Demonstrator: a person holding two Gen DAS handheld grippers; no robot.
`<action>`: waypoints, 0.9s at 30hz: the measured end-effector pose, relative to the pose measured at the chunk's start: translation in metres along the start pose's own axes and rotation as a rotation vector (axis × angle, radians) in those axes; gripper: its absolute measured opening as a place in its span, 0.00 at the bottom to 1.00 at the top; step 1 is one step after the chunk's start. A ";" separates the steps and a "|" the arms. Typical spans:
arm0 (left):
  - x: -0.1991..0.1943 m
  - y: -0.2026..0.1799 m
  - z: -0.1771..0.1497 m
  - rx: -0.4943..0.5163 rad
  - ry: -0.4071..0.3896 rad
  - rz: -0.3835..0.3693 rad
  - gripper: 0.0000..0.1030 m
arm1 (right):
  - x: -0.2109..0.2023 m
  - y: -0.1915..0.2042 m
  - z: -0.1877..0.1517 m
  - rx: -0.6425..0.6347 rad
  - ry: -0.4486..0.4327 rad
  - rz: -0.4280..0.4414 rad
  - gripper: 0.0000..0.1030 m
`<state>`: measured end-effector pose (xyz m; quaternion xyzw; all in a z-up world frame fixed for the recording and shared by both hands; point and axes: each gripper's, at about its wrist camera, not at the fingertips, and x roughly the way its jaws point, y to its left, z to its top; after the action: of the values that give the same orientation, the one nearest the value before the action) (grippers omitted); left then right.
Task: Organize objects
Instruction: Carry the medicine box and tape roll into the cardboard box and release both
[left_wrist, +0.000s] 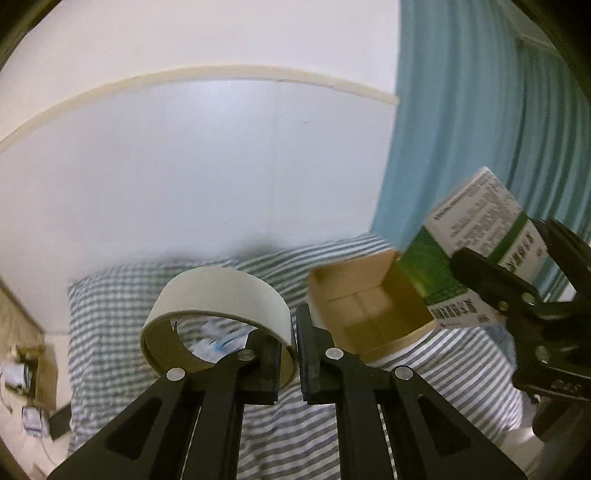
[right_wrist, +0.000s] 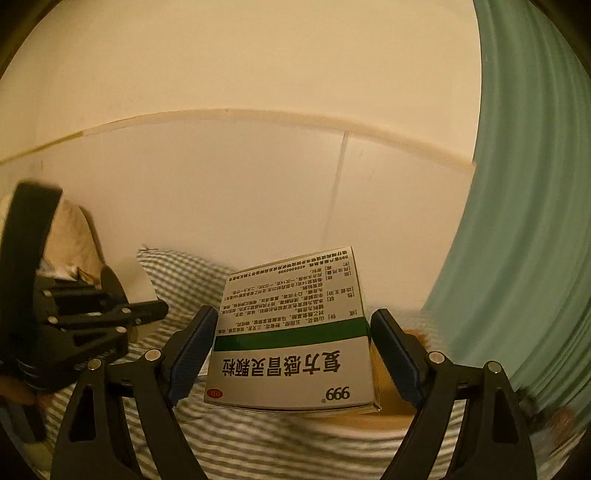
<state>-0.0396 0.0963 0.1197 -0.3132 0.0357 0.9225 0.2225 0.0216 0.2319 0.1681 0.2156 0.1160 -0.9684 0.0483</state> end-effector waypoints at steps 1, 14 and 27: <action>0.004 -0.008 0.008 0.012 -0.003 -0.010 0.08 | 0.000 -0.008 0.005 -0.008 -0.002 -0.010 0.82; 0.146 -0.087 0.024 0.131 0.135 -0.080 0.08 | 0.092 -0.117 -0.030 0.144 0.095 -0.055 0.82; 0.229 -0.110 -0.007 0.134 0.251 -0.153 0.09 | 0.159 -0.153 -0.080 0.237 0.237 -0.017 0.82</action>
<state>-0.1497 0.2822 -0.0138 -0.4124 0.1009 0.8520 0.3063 -0.1112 0.3929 0.0603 0.3315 0.0077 -0.9434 0.0004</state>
